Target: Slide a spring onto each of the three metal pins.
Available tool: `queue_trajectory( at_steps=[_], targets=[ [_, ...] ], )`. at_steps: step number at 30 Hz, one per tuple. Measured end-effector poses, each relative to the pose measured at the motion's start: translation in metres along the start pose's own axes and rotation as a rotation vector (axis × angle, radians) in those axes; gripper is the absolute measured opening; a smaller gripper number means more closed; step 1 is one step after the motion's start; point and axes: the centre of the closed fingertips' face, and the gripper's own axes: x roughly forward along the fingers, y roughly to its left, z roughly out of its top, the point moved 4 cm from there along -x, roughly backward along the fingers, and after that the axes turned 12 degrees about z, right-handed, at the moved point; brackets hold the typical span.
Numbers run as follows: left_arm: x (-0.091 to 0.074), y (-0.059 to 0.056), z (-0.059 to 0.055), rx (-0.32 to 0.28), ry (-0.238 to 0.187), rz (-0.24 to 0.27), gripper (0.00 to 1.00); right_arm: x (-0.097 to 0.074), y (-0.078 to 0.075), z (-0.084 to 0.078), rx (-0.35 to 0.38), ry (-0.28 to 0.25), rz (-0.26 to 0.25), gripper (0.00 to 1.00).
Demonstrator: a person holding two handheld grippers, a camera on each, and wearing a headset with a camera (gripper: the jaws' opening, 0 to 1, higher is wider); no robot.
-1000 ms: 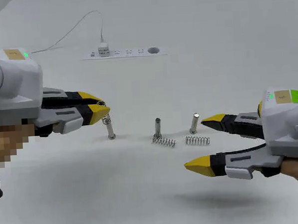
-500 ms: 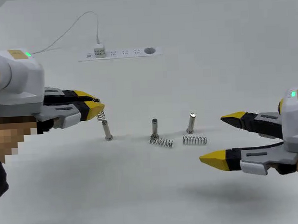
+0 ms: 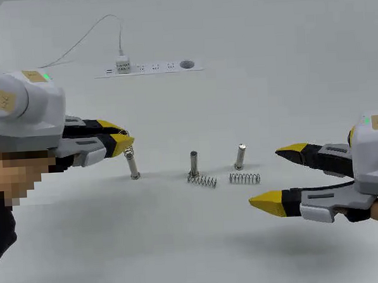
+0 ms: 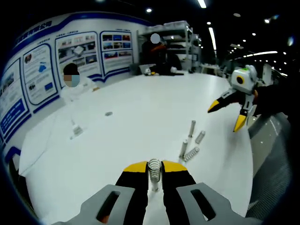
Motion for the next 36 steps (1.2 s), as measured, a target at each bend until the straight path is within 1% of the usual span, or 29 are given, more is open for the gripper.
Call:
queue_trajectory(
  at_steps=[9, 14, 22, 28, 36],
  targets=[
    [0.003, -0.001, -0.004, 0.010, 0.009, 0.003, 0.10, 0.002, 0.004, 0.000, 0.002, 0.004, 0.010, 0.65],
    [0.005, -0.002, -0.009, 0.009, 0.014, 0.004, 0.10, 0.003, 0.005, 0.000, 0.003, 0.004, 0.011, 0.65],
    [0.008, -0.002, -0.017, -0.005, 0.011, 0.010, 0.10, 0.004, 0.006, -0.001, 0.006, 0.009, 0.016, 0.64],
    [0.012, -0.002, -0.023, -0.018, 0.018, 0.012, 0.10, 0.004, 0.006, -0.002, 0.007, 0.015, 0.016, 0.64],
    [0.018, -0.005, -0.029, -0.017, 0.032, 0.008, 0.10, 0.005, 0.005, -0.003, 0.007, 0.017, 0.016, 0.63]
  ],
)
